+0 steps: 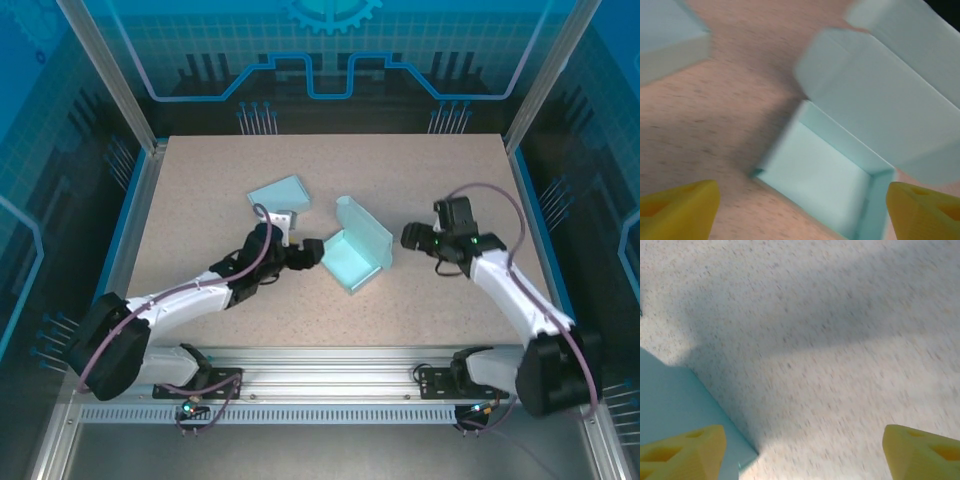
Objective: Fold the paper box
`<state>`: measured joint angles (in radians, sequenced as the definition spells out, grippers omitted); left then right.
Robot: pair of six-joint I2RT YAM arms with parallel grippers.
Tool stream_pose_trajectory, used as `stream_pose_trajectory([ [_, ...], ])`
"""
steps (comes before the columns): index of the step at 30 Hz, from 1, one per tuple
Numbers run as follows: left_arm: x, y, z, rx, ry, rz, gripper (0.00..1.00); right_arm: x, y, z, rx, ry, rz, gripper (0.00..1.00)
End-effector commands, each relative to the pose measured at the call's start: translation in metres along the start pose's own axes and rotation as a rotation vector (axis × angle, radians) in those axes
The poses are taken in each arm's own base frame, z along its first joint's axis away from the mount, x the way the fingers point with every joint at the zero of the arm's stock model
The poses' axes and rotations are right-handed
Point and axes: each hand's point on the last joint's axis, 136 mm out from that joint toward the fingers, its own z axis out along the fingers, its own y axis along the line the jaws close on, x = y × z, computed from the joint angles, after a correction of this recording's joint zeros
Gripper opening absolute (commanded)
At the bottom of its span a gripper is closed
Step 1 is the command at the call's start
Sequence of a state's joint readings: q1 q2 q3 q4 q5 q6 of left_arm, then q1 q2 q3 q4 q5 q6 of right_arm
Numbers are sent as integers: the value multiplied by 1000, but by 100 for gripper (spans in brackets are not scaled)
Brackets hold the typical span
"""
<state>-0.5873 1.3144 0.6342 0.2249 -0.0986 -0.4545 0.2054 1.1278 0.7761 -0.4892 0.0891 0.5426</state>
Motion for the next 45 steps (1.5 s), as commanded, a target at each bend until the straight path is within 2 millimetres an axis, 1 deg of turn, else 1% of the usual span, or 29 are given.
stream_pose_trajectory([
  [1, 3, 1, 13, 37, 72, 15, 88, 42, -12, -17, 9, 24, 77, 85],
  [4, 0, -2, 33, 96, 109, 3, 85, 63, 4, -31, -111, -4, 109, 85],
  [8, -3, -18, 58, 228, 142, 12, 83, 91, 33, -38, -267, -2, 90, 86],
  [10, 0, -25, 70, 268, 169, 21, 83, 100, 44, -36, -301, 9, 71, 87],
  [12, 6, -22, 83, 268, 189, 25, 83, 106, 55, -30, -317, 4, 57, 89],
  [14, 12, -19, 94, 261, 219, 33, 83, 109, 60, -23, -315, 2, 50, 90],
  [16, 20, -19, 100, 273, 254, 20, 83, 111, 65, -15, -314, 7, 49, 90],
  [17, 23, -22, 101, 295, 268, 8, 83, 112, 69, -12, -326, 9, 49, 89],
  [20, 33, -31, 98, 351, 292, -27, 83, 113, 77, 0, -333, 21, 41, 86],
  [22, 39, -32, 94, 355, 298, -47, 83, 112, 81, 9, -323, 24, 29, 84],
  [28, 57, -42, 81, 410, 316, -123, 83, 103, 101, 35, -322, 50, -23, 82],
  [32, 64, -50, 68, 450, 301, -180, 83, 93, 114, 50, -329, 73, -58, 80],
  [37, 73, -53, 47, 468, 253, -239, 83, 78, 126, 59, -349, 89, -94, 80],
  [39, 80, -45, 41, 426, 231, -264, 84, 75, 125, 61, -330, 104, -99, 80],
  [41, 83, -34, 35, 380, 204, -291, 85, 76, 119, 60, -293, 119, -98, 80],
  [42, 84, -26, 32, 351, 187, -302, 86, 78, 113, 60, -267, 124, -97, 80],
  [45, 81, -13, 23, 284, 154, -296, 86, 83, 94, 55, -195, 131, -89, 81],
])
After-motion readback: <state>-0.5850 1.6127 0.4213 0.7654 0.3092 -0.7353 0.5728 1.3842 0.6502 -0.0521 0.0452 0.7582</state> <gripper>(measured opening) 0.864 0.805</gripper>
